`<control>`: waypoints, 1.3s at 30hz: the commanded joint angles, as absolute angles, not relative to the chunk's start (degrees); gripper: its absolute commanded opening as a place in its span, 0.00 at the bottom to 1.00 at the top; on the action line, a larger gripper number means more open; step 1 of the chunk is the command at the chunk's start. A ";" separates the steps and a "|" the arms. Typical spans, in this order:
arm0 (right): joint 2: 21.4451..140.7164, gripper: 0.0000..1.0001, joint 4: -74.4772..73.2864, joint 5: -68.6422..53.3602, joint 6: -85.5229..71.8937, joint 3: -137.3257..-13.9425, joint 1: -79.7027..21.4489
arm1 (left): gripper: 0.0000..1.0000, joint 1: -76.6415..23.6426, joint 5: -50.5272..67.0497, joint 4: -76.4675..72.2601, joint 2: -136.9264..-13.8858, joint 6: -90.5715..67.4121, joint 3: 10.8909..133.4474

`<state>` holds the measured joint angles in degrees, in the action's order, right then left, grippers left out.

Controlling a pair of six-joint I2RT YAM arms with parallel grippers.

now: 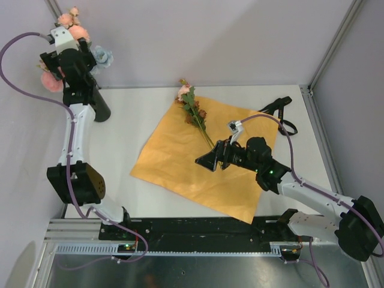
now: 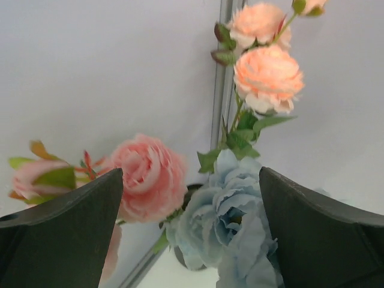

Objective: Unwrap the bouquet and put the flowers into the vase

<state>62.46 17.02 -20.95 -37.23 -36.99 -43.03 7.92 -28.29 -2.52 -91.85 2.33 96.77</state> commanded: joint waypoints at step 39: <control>86.20 0.51 0.82 -2.68 -17.34 -55.68 -34.32 | 0.94 -12.84 9.69 20.23 -36.35 -18.90 44.98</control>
